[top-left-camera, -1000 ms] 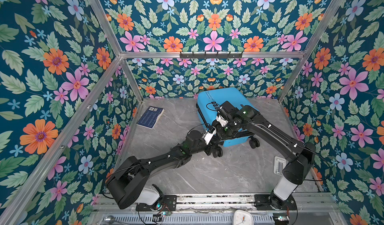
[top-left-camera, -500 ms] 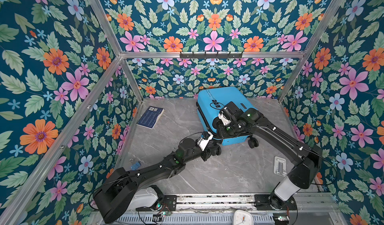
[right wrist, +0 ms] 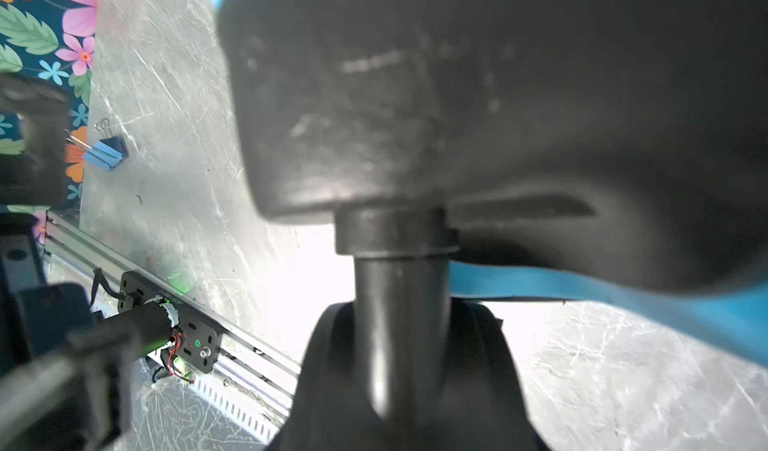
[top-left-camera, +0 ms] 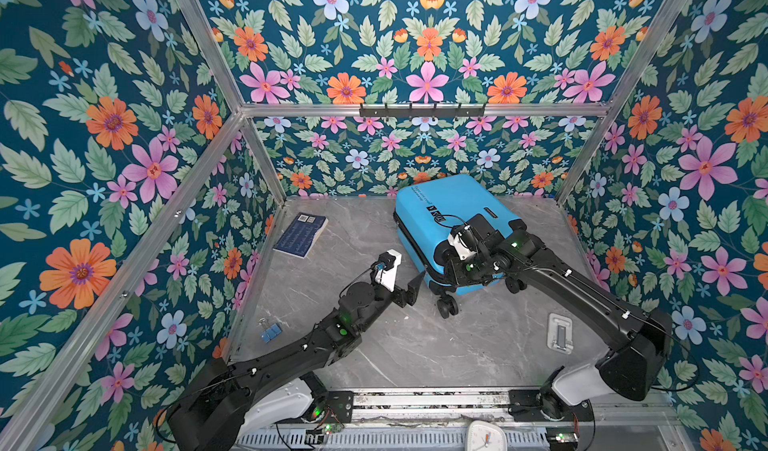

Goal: Pack the luggage

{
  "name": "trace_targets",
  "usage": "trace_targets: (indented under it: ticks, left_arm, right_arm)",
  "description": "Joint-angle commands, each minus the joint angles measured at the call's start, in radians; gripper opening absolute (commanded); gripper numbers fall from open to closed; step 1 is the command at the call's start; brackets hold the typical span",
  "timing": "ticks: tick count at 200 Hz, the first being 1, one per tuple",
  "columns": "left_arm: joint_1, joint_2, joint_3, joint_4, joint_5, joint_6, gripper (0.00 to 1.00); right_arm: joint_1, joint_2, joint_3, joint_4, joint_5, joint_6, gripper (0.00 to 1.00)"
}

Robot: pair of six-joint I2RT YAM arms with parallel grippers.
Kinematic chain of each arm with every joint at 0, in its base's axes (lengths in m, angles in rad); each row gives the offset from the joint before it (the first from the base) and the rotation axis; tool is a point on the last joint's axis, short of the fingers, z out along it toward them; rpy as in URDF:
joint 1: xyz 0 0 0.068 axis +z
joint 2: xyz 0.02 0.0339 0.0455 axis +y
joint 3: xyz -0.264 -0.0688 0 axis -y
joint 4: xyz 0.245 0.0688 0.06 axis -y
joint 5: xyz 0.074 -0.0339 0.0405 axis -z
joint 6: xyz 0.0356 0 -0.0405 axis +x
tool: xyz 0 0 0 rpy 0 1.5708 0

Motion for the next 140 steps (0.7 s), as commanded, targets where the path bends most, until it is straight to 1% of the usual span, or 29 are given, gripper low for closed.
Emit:
trace_targets:
  ticks: [1,18,29,41,52,67,80,101,116,140]
  left_arm:
    - [0.001,-0.007,-0.015,0.05,-0.055,0.026,1.0]
    - [0.001,0.028,-0.011,0.055,-0.082,0.023,1.0]
    - [0.004,0.068,-0.014,0.075,-0.06,0.049,0.99]
    - [0.004,0.121,-0.029,0.122,-0.022,0.073,0.89]
    - [0.004,0.166,-0.073,0.235,0.023,0.087,0.79]
    - [0.004,0.249,-0.133,0.437,0.073,0.09,0.72]
    - [0.004,0.324,-0.147,0.521,0.104,0.089,0.66]
    - [0.006,0.434,-0.152,0.66,0.202,0.091,0.62]
    - [0.007,0.505,-0.149,0.75,0.229,0.084,0.61]
    - [0.015,0.594,-0.115,0.792,0.28,0.074,0.62]
  right_arm:
    - [-0.007,-0.028,-0.008,0.107,0.025,0.023,0.0]
    - [-0.009,-0.045,-0.025,0.111,0.032,0.013,0.0]
    - [-0.012,-0.058,-0.04,0.117,0.034,0.006,0.0]
    - [-0.021,-0.073,-0.059,0.128,0.029,0.002,0.0]
    - [-0.029,-0.086,-0.077,0.139,0.017,-0.004,0.0]
    - [-0.038,-0.102,-0.102,0.154,0.009,-0.009,0.0]
    - [-0.044,-0.115,-0.123,0.171,-0.004,-0.018,0.0]
    - [-0.046,-0.137,-0.166,0.208,-0.036,-0.034,0.0]
    - [-0.046,-0.154,-0.195,0.228,-0.04,-0.045,0.0]
    - [-0.049,-0.182,-0.258,0.258,-0.024,-0.055,0.0]
